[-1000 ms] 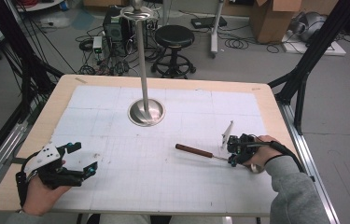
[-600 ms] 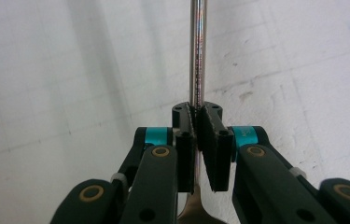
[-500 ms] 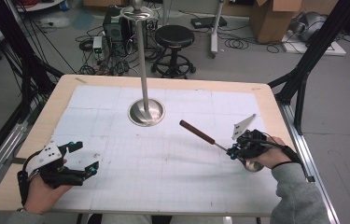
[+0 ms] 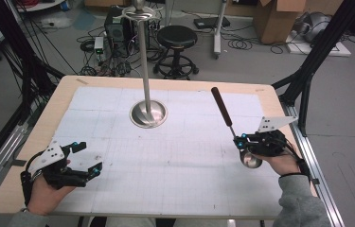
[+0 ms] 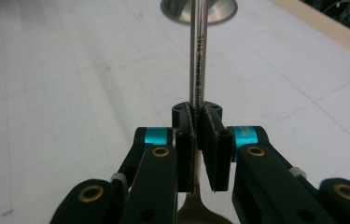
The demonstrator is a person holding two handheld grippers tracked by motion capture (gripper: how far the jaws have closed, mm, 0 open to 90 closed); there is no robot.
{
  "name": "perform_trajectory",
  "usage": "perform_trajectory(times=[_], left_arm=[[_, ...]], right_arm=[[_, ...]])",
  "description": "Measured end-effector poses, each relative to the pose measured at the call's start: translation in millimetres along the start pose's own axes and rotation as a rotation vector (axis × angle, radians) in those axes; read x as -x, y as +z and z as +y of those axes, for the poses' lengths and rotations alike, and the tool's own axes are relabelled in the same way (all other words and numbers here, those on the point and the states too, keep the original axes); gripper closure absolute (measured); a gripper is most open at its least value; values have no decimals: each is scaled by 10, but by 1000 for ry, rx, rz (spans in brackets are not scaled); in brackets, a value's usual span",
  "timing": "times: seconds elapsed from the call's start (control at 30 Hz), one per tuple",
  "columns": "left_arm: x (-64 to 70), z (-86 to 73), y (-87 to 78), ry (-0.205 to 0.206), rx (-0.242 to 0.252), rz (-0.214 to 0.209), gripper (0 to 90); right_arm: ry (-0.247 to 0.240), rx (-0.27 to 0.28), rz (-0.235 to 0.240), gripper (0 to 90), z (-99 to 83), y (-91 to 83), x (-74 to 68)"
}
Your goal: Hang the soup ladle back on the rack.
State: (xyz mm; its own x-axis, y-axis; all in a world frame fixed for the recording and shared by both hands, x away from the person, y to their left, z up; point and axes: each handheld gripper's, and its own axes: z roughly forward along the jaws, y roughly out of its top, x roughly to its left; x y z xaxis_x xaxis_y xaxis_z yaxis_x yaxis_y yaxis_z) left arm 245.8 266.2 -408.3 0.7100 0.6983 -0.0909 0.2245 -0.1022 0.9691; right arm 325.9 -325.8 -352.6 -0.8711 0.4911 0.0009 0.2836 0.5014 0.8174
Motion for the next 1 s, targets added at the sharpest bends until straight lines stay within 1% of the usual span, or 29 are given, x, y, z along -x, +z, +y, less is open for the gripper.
perform_trajectory(times=[0.07, 0.2, 0.27, 0.3, 0.37, 0.43, 0.53, 0.6, 0.63, 0.67, 0.7, 0.83, 0.9, 1.0], left_arm=[[20, 12, -3, 4, 10, -3, 17], [30, 17, 3, 10, 6, -5, 17], [32, 14, 5, 5, 6, -2, 18], [29, 16, 2, 8, 7, -2, 18], [25, 16, -2, 9, 7, -1, 17], [21, 13, -1, 6, 5, 1, 17], [13, 8, 1, 6, 3, 2, 17], [14, 9, 0, 6, 2, 3, 18], [15, 10, -1, 6, 2, 3, 17], [16, 14, -4, 8, 2, 2, 18], [21, 18, -6, 5, 5, 3, 18], [36, 19, -7, 8, 5, 1, 17], [34, 13, -12, 9, 2, 0, 17], [26, 6, -26, 6, 4, 8, 18]], right_arm=[[15, 41, -3, 848, -17, -16, -9], [44, 81, -21, 848, -33, -27, -27], [48, 119, -27, 848, -34, -27, -36], [49, 129, -31, 848, -32, -29, -41], [51, 160, -53, 848, -26, -25, -61], [57, 185, -65, 848, -21, -13, -85], [57, 207, -84, 848, -5, 11, -129], [74, 229, -84, 847, 3, 30, -158], [91, 234, -86, 848, 4, 40, -170], [103, 243, -98, 847, 5, 51, -181], [119, 256, -120, 848, 6, 62, -198], [155, 318, -155, 848, 29, 93, -246], [142, 338, -169, 848, 57, 104, -268], [130, 351, -174, 848, 128, 126, -312]])
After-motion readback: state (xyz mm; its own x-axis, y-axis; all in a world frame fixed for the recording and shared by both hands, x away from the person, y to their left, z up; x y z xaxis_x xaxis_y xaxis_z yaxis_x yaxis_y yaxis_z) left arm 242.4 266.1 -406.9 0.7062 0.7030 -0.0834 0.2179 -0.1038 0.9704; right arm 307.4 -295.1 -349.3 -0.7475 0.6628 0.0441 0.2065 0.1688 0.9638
